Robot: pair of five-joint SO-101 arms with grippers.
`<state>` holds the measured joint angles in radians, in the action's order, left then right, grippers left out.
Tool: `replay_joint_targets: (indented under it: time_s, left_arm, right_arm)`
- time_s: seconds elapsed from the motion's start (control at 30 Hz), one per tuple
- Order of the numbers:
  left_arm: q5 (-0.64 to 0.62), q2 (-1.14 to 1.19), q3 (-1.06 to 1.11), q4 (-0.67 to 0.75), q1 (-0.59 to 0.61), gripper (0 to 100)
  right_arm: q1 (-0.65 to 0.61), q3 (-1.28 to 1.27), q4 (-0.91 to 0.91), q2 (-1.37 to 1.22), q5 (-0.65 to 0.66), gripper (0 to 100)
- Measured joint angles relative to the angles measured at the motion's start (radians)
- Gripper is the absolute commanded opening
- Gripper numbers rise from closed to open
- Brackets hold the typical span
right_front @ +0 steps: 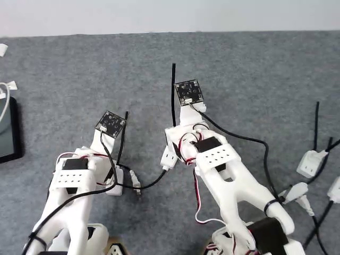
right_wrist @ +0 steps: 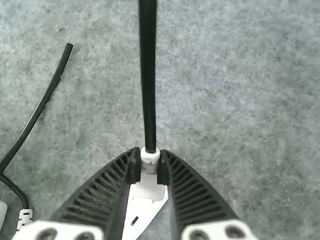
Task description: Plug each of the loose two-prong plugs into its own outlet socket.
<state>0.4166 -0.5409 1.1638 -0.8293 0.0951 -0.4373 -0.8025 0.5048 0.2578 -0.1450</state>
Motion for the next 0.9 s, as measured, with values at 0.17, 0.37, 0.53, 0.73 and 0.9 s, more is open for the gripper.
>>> replay_joint_targets:
  time_s: [0.17,0.37,0.53,0.73,0.9]
  left_arm:
    - [0.0,0.0,0.0,0.0,0.0,9]
    - [-0.126,0.008,-0.003,-0.035,-0.041,10]
    - [-0.288,0.063,-0.16,-0.207,-0.153,20]
    - [-0.299,0.051,-0.425,-0.399,-0.305,22]
    - [-0.299,-0.006,-0.526,-0.397,-0.298,22]
  right_arm:
    - [0.009,0.0,-0.002,0.0,0.0,0.8]
    - [0.055,0.0,0.014,0.006,-0.003,0.8]
    - [0.115,0.029,0.18,0.117,-0.003,0.8]
    - [0.273,0.031,0.281,0.213,-0.003,0.8]
    - [0.348,0.031,0.328,0.216,0.003,0.8]
